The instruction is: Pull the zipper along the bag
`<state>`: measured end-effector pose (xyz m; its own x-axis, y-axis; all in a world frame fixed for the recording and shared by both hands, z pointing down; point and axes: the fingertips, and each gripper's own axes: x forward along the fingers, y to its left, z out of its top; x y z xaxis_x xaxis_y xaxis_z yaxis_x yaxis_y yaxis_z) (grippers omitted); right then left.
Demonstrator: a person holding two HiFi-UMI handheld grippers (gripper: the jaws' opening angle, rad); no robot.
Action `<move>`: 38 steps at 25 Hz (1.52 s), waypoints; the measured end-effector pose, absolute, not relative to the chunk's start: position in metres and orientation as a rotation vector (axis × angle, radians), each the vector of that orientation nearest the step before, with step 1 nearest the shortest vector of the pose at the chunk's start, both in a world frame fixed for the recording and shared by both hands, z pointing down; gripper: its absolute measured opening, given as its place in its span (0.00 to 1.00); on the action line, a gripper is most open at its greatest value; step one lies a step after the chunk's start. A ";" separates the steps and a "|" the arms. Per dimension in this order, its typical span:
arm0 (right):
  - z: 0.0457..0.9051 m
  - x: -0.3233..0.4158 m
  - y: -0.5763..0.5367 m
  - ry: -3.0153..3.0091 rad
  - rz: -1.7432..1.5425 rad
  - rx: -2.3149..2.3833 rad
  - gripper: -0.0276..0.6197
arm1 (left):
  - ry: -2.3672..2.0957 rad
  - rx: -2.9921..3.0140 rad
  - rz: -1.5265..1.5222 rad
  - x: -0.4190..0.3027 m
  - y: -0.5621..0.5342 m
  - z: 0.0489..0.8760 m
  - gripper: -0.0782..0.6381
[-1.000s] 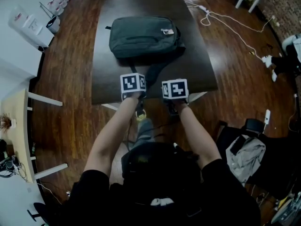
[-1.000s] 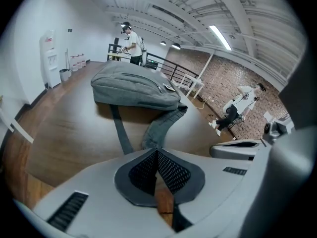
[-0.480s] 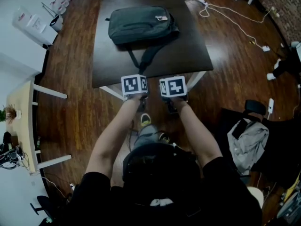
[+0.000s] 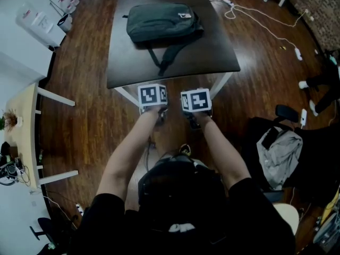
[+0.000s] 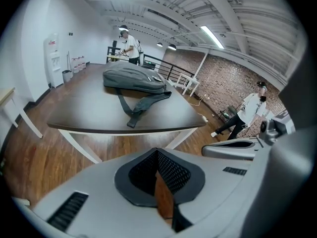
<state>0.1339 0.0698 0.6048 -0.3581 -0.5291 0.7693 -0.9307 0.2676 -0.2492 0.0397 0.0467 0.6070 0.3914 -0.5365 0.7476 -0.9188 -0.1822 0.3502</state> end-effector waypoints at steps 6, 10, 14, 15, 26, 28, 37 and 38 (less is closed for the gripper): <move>0.605 0.104 0.101 -2.020 0.952 1.285 0.06 | -1.254 1.846 0.594 0.016 0.080 0.607 0.12; 0.603 0.084 0.126 -1.993 0.966 1.298 0.06 | -1.240 1.853 0.585 -0.002 0.102 0.604 0.12; 0.597 0.072 0.151 -1.973 0.977 1.329 0.06 | -1.217 1.865 0.589 -0.010 0.126 0.604 0.12; 0.595 0.070 0.156 -1.972 0.970 1.334 0.06 | -1.211 1.865 0.598 -0.010 0.133 0.606 0.12; 0.595 0.075 0.189 -1.934 0.960 1.375 0.06 | -1.156 1.862 0.628 -0.002 0.175 0.618 0.12; 0.595 0.079 0.188 -1.927 0.965 1.369 0.06 | -1.153 1.853 0.624 0.002 0.175 0.616 0.12; 0.595 0.095 0.177 -1.946 0.998 1.356 0.05 | -1.190 1.868 0.609 0.023 0.161 0.610 0.12; 0.598 0.099 0.177 -1.933 1.008 1.354 0.05 | -1.195 1.865 0.619 0.025 0.161 0.612 0.12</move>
